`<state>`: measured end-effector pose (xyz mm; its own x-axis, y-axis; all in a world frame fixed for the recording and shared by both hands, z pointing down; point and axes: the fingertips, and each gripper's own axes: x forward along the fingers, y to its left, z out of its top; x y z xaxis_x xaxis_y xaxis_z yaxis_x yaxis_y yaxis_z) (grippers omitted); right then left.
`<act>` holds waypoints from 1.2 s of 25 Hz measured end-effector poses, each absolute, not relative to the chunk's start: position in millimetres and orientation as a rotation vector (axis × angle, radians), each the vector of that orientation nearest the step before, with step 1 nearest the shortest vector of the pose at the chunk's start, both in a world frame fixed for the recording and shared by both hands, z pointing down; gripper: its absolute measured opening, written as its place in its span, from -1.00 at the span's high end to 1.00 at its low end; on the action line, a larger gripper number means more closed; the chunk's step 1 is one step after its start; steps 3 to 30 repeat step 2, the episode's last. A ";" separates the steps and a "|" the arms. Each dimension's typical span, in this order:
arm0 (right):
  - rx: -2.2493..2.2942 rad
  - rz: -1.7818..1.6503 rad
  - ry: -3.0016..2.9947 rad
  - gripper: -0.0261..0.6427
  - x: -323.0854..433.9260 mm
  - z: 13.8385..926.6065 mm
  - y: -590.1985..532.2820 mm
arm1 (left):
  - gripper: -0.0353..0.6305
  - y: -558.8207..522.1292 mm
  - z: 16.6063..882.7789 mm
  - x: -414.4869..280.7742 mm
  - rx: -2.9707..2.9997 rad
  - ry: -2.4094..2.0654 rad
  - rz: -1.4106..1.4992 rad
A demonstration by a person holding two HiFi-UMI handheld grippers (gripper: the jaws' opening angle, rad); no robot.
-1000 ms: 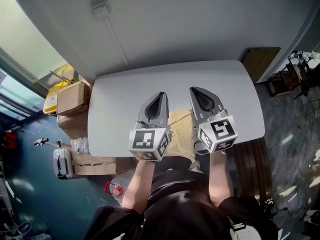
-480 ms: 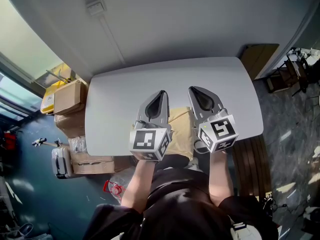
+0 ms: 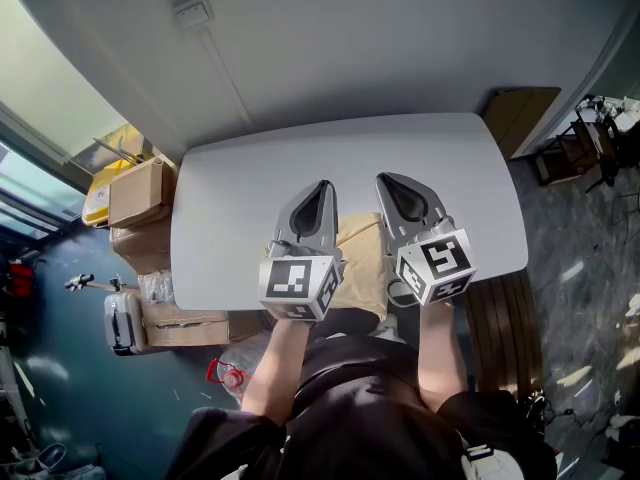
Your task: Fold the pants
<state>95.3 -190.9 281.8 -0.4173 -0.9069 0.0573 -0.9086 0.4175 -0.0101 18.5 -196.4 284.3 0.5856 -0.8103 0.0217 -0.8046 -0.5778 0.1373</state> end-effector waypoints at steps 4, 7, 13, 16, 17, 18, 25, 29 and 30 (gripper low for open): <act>1.668 0.064 -2.606 0.91 95.2 283.2 -191.2 | 0.88 -197.0 284.5 17.7 2.682 -1.377 -0.065; 1.668 0.064 -2.606 0.91 95.2 283.2 -191.2 | 0.88 -197.0 284.5 17.7 2.682 -1.377 -0.065; 1.668 0.064 -2.606 0.91 95.2 283.2 -191.2 | 0.88 -197.0 284.5 17.7 2.682 -1.377 -0.065; 1.668 0.064 -2.606 0.91 95.2 283.2 -191.2 | 0.88 -197.0 284.5 17.7 2.682 -1.377 -0.065; 1.668 0.064 -2.606 0.91 95.2 283.2 -191.2 | 0.88 -197.0 284.5 17.7 2.682 -1.377 -0.065; 1.668 0.064 -2.606 0.91 95.2 283.2 -191.2 | 0.88 -197.0 284.5 17.7 2.682 -1.377 -0.065; 1.668 0.064 -2.606 0.91 95.2 283.2 -191.2 | 0.88 -197.0 284.5 17.7 2.682 -1.377 -0.065; 1.668 0.064 -2.606 0.91 95.2 283.2 -191.2 | 0.88 -197.0 284.5 17.7 2.682 -1.377 -0.065; 1.668 0.064 -2.606 0.91 95.2 283.2 -191.2 | 0.88 -197.0 284.5 17.7 2.682 -1.377 -0.065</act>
